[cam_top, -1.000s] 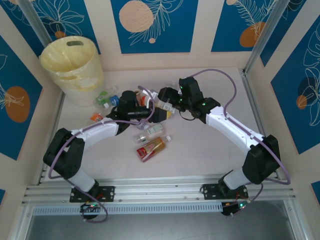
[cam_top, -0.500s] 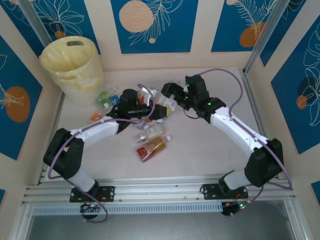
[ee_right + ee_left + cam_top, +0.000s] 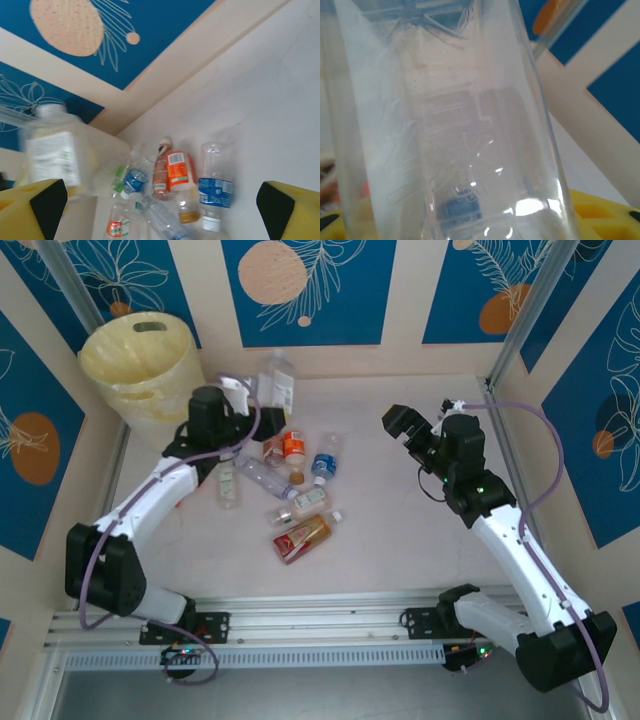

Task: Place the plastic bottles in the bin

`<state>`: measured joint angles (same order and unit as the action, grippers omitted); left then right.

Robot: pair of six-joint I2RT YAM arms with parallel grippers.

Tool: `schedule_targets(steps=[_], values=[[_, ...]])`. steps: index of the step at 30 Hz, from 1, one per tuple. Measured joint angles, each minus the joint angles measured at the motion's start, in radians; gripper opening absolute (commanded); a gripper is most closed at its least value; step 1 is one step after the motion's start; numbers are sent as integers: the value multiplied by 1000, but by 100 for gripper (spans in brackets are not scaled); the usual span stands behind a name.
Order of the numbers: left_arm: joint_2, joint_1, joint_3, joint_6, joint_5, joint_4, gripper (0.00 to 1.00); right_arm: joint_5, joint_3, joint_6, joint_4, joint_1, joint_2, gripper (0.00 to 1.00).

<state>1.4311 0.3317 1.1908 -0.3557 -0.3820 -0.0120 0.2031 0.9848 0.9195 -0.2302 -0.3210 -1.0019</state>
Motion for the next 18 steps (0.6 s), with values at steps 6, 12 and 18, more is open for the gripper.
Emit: schedule_targets(steps=[6, 12, 18], values=[[-26, -75, 255, 56, 168, 184, 38, -2, -17, -23, 1, 3, -7, 99], [59, -237, 510, 77, 261, 356, 38, -17, -17, -40, 6, 3, -27, 100], [262, -352, 810, 107, 301, 547, 39, -24, -17, -42, 7, 2, -29, 100]])
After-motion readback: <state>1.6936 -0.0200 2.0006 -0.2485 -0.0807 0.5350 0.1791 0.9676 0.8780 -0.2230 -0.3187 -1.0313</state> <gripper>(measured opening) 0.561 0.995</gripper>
